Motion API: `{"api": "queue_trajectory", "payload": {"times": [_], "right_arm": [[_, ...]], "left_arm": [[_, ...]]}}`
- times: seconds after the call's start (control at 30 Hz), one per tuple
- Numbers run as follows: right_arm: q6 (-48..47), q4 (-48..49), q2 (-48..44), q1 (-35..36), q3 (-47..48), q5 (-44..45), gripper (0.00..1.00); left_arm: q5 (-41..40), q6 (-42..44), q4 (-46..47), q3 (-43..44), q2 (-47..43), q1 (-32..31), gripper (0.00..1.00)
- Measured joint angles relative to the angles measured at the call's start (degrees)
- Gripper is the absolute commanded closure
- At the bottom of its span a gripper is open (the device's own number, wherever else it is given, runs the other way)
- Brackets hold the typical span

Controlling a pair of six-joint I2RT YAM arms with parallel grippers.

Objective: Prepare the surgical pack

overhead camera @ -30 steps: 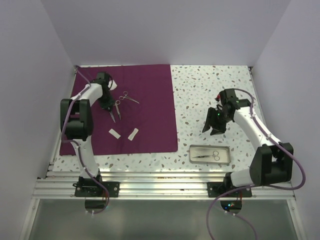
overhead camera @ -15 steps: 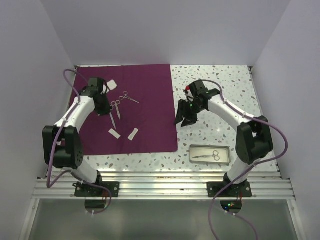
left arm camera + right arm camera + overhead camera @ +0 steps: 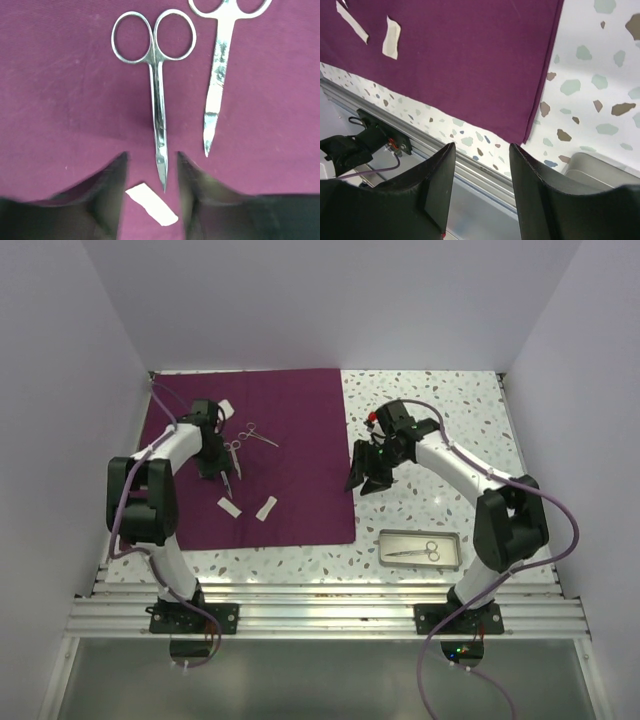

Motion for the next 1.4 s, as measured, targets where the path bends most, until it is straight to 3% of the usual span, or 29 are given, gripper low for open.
{"api": "queue_trajectory", "payload": {"times": [0.17, 0.53, 0.63, 0.77, 1.2, 1.4], "right_arm": [[-0.61, -1.05, -2.43, -0.02, -1.73, 1.05, 0.48], [-1.05, -1.57, -3.04, -0.39, -1.88, 1.40, 0.49], [-1.05, -1.55, -2.71, -0.39, -1.88, 1.40, 0.49], [-1.03, -1.46, -1.57, -0.37, -1.86, 1.38, 0.49], [-0.50, -0.50, 0.57, 0.35, -1.11, 1.11, 0.50], [1.40, 1.95, 3.96, 2.01, 1.16, -0.33, 0.51]], "left_arm": [[-0.50, 0.11, 0.33, 1.40, 2.97, 0.00, 0.66], [-1.01, 0.37, 1.77, 2.58, 6.45, 0.00, 0.66], [-1.01, 1.07, 2.05, 2.51, 6.51, 0.00, 0.75], [-0.76, 2.58, 2.99, 2.05, 6.40, 0.24, 1.00], [0.72, 3.19, 2.99, 2.05, 5.16, 0.24, 1.00], [2.51, 3.10, 2.89, -0.04, 0.07, 0.24, 1.00]]}}
